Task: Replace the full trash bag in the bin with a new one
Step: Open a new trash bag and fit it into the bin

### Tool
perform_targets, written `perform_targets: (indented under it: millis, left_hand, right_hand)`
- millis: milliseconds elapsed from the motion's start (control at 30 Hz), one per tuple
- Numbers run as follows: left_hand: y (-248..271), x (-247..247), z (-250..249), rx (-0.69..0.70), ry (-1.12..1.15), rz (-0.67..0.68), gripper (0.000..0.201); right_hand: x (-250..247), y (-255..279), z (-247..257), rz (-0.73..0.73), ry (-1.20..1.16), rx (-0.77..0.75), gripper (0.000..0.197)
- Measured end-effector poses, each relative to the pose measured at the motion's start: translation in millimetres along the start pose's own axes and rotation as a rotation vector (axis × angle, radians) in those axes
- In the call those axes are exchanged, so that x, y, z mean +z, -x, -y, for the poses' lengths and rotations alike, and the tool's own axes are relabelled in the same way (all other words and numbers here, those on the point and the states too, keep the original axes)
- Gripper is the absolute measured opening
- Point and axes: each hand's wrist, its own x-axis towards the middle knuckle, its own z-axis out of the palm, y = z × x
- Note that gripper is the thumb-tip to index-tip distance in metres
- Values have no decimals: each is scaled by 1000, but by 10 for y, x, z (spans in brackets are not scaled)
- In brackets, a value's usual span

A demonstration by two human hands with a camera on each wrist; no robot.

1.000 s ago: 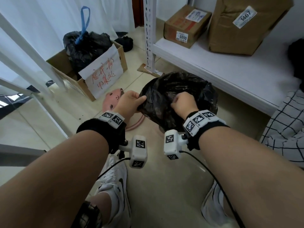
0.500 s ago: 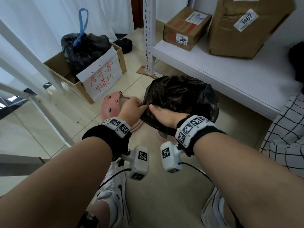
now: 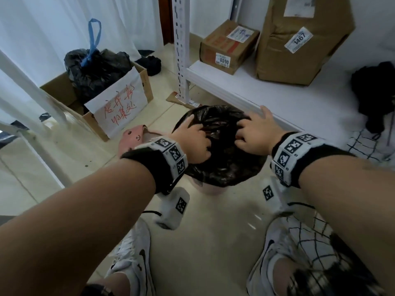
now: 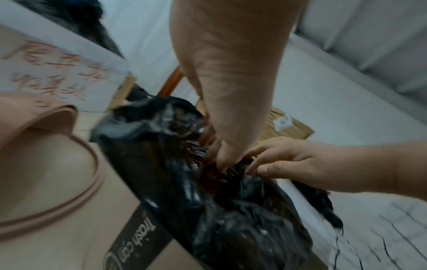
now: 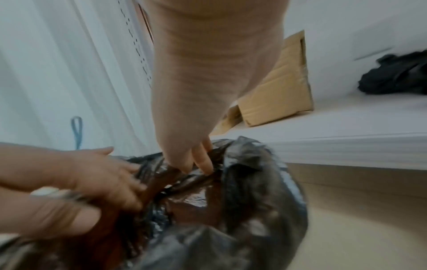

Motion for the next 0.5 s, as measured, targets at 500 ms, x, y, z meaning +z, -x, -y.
perform_targets:
  millis: [500]
  left_hand:
    - [-109, -98, -366, 42, 405, 229, 45]
  right_hand:
    - [598, 25, 165, -504, -1352, 725, 32]
